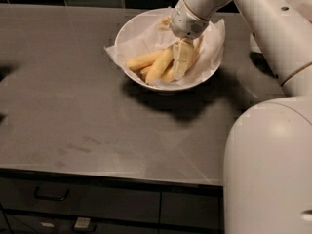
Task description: Pick banana from white bowl
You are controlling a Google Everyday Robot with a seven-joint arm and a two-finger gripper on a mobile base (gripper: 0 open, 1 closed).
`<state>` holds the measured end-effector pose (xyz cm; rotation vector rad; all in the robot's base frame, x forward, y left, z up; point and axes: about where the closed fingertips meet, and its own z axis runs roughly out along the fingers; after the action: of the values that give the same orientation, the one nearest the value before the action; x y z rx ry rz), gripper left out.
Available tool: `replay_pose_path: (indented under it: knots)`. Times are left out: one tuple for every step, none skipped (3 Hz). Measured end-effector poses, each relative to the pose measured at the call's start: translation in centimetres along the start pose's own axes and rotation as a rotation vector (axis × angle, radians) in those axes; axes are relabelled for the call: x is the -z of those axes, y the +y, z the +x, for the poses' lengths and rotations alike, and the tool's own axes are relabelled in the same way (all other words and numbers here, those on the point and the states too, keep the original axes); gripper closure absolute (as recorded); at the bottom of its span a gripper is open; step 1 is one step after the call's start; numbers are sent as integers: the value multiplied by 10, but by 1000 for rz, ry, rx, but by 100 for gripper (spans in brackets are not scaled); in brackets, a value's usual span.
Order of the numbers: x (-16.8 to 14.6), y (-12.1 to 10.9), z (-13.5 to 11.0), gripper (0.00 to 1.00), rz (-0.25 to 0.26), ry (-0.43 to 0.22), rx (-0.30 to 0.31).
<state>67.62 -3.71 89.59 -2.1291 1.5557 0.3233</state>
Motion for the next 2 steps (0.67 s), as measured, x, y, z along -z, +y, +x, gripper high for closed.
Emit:
replay_pose_path:
  knots:
    - [-5, 1, 1, 0, -11, -7, 0]
    - [-9, 3, 4, 0, -18, -15, -8]
